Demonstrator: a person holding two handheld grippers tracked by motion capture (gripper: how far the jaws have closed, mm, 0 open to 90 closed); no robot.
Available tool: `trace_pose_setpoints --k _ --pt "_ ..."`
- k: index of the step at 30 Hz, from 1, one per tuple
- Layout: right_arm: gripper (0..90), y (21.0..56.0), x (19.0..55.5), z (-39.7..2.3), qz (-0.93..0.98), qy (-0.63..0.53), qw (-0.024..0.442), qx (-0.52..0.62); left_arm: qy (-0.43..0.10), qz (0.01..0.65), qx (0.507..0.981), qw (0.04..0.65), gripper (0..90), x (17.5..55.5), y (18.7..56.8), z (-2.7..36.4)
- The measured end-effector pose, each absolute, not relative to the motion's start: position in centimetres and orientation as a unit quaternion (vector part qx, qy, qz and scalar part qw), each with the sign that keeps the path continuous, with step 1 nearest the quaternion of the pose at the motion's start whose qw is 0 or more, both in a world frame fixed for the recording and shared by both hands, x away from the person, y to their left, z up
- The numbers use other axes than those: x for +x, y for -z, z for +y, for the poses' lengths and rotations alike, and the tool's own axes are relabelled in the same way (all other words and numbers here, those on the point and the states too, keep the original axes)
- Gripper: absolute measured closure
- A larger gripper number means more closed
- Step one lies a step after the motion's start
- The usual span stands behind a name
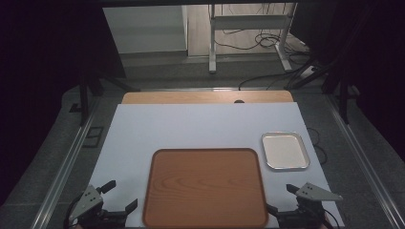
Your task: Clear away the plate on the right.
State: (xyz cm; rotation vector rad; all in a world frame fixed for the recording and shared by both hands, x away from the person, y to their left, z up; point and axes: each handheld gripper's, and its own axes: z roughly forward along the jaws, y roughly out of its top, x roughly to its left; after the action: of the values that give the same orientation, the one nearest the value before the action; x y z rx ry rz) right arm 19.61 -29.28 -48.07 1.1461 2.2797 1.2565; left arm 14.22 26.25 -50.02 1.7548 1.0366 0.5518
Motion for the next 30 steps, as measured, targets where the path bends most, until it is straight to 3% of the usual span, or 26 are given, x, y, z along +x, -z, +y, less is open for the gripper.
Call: trace_pose_setpoints --k 30 --pt "0.0 48.26 19.94 -28.89 0.798 -0.417 0.149 0.409 -0.234 0.405 0.749 0.470 1.8 14.31 50.06 25.44"
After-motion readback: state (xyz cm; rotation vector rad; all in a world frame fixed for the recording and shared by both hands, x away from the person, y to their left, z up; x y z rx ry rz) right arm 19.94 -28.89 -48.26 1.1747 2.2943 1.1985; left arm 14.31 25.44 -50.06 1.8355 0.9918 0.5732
